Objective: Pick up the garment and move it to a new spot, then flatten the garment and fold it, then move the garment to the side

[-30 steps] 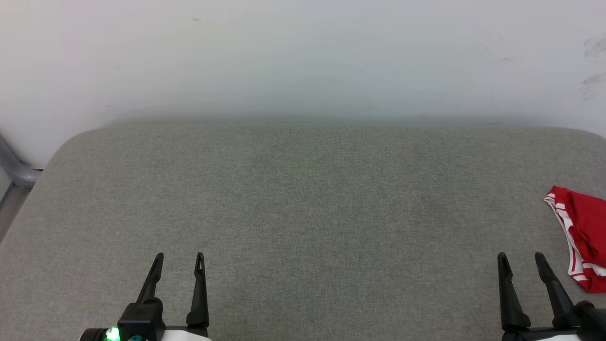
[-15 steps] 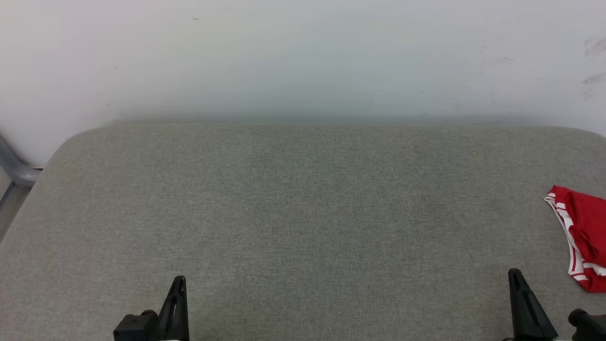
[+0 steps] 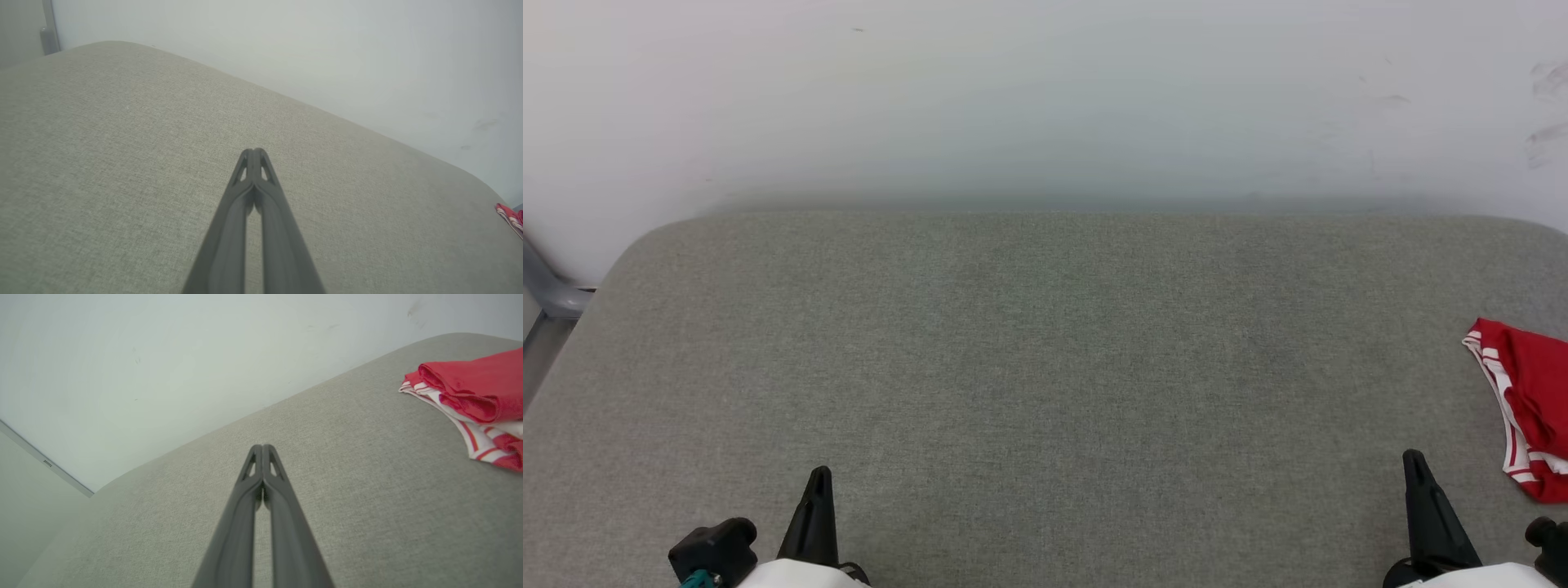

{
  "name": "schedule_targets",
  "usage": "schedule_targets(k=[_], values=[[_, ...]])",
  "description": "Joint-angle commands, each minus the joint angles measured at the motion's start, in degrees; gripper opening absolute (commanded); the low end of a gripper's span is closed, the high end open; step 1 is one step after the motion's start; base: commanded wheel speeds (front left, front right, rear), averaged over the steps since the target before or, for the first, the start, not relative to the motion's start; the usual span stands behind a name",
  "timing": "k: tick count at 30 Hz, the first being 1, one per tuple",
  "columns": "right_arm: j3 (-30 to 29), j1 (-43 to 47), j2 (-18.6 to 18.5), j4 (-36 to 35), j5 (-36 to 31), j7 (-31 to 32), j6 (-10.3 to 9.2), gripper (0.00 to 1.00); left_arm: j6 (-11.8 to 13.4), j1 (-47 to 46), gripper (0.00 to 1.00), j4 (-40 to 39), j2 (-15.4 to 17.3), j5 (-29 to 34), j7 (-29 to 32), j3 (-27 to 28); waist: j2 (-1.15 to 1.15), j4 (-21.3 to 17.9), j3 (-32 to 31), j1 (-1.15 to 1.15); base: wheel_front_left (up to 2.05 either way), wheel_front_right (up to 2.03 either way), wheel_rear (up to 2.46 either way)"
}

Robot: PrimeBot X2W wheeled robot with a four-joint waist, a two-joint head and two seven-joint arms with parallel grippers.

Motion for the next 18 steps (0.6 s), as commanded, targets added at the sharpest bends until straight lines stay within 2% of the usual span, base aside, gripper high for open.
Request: schedule_targets(k=[1, 4, 5, 18], values=[[-0.1, -1.8, -0.1, -0.4, 2.8, 0.5, -0.01, 0.0, -0.4, -1.8, 0.0, -0.4, -0.1, -2.9, 0.5, 0.5, 0.0, 0.0, 0.0, 0.0, 0.0, 0.0, 0.0], [-0.1, -2.4, -0.1, 0.0, 5.5, 1.2, -0.01, 0.0, -0.8, -2.3, 0.0, -0.2, -0.2, -5.8, 1.2, 0.8, 0.0, -0.1, 0.1, 0.0, 0.0, 0.0, 0.0], [-0.2, -2.9, -0.1, 0.3, 8.1, 1.9, -0.01, 0.0, -1.1, -2.8, 0.0, 0.1, -0.2, -8.6, 1.9, 1.2, 0.0, -0.1, 0.1, 0.0, 0.0, 0.0, 0.0], [-0.3, -5.0, 0.0, 1.6, 18.5, 4.6, -0.02, 0.0, -2.5, -4.7, 0.0, 1.3, -0.4, -19.9, 4.7, 2.5, 0.0, -0.4, 0.3, 0.0, 0.0, 0.0, 0.0]])
